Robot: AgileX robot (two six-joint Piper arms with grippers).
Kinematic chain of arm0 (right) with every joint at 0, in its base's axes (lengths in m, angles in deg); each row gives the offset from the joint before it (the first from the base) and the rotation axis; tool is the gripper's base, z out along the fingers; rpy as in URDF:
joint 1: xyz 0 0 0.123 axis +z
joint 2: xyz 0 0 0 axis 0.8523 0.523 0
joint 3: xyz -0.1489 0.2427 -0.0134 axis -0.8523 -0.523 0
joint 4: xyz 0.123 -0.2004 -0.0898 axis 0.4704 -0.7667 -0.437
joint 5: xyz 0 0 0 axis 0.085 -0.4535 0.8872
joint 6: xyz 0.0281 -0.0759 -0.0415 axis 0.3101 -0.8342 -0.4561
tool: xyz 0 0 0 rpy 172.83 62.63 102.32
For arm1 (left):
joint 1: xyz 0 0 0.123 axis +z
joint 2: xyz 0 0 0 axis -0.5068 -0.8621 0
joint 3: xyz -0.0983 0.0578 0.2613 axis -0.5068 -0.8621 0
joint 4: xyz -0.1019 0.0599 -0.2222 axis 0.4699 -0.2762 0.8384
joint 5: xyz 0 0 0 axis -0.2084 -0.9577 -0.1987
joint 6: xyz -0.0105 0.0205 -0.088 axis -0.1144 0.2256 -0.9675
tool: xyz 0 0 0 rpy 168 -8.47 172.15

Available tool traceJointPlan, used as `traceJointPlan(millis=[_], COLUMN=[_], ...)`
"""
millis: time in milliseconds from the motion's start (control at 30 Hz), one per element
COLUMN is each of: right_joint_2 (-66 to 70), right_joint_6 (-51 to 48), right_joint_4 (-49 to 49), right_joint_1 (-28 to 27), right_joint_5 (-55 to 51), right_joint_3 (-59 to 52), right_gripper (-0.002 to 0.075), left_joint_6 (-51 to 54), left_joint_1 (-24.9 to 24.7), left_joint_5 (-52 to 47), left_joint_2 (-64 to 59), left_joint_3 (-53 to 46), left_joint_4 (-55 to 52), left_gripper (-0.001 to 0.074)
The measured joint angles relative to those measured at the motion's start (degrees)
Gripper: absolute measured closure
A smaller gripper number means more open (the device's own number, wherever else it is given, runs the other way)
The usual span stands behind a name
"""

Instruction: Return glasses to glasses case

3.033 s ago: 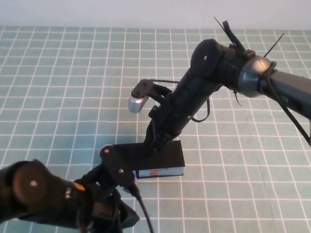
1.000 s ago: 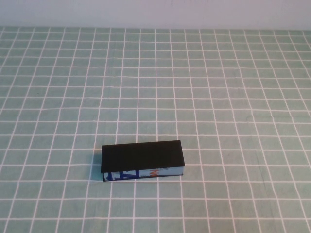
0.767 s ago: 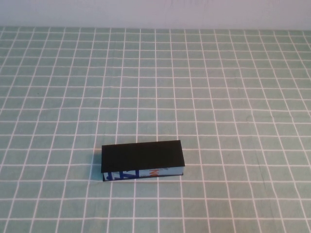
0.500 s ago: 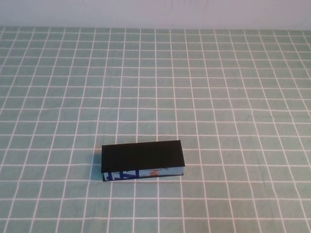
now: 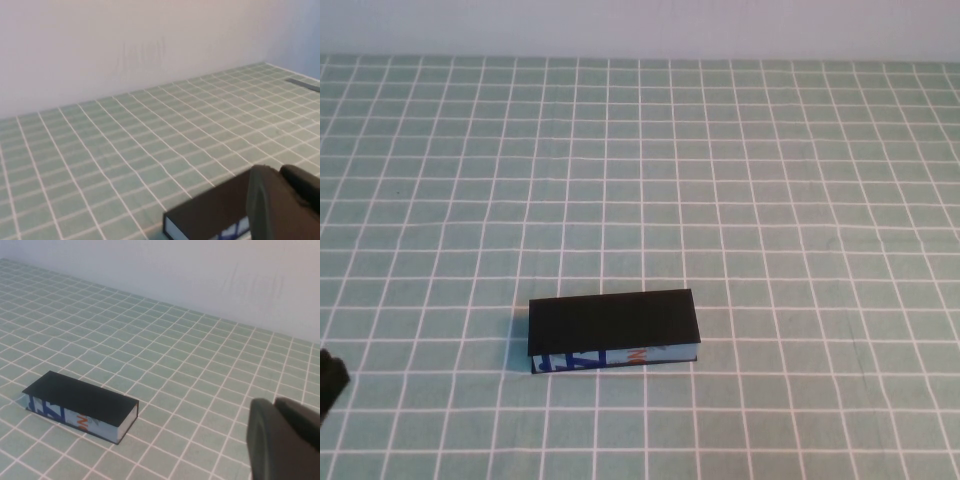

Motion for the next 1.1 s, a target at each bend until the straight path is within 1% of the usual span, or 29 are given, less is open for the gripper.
traceJointPlan(millis=[167, 300, 433, 667, 800, 933, 1100], right_joint_2=[0.0, 0.0, 0.0, 0.0, -0.1, -0.1, -0.1], right_joint_6=[0.0, 0.0, 0.0, 0.0, 0.0, 0.0, 0.0], right_joint_4=[0.0, 0.0, 0.0, 0.0, 0.0, 0.0, 0.0], right_joint_1=[0.0, 0.0, 0.0, 0.0, 0.0, 0.0, 0.0], right_joint_5=[0.0, 0.0, 0.0, 0.0, 0.0, 0.0, 0.0], right_joint_3=[0.0, 0.0, 0.0, 0.0, 0.0, 0.0, 0.0], right_gripper=[0.0737, 0.0737, 0.0737, 0.0737, 0.0737, 0.0737, 0.0737], left_joint_6=[1.4, 5.9, 11.1, 12.7, 13.0, 13.1, 13.2], left_joint_1=[1.0, 4.5, 7.8, 17.8, 22.9, 25.7, 26.4], left_joint_5=[5.9, 10.8, 12.1, 12.3, 12.9, 12.2, 3.1], left_joint_2=[-0.3, 0.0, 3.5, 9.0, 10.9, 10.9, 11.0], left_joint_3=[-6.2, -8.8, -8.9, -9.0, -12.3, -17.7, -18.6], left_joint_4=[8.0, 15.4, 17.2, 18.0, 19.3, 22.4, 22.7], left_gripper=[0.0734, 0.0734, 0.0734, 0.0733, 0.0734, 0.0733, 0.0734])
